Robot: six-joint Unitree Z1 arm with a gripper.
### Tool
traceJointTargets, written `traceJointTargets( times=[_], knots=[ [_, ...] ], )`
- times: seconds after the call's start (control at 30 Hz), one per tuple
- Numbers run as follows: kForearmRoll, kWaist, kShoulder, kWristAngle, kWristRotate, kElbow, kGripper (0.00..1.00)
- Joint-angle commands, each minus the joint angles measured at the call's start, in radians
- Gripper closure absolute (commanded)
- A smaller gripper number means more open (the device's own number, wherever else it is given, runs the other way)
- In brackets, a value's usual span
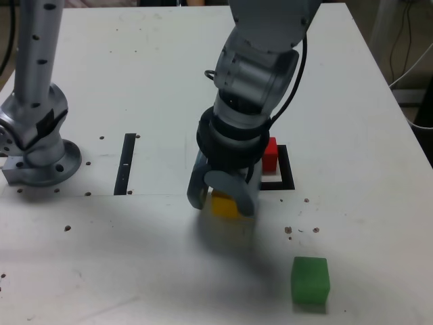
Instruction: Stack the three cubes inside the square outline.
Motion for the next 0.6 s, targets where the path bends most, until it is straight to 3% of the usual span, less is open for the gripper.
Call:
traceJointTargets(
  times=[0.0,0.57],
  knots=[
    [0.001,-0.001,0.005,-0.001,0.003,-0.008,0.52],
    [0.024,-0.001,-0.003,-0.009,0.004,-0.021,0.74]
  ],
)
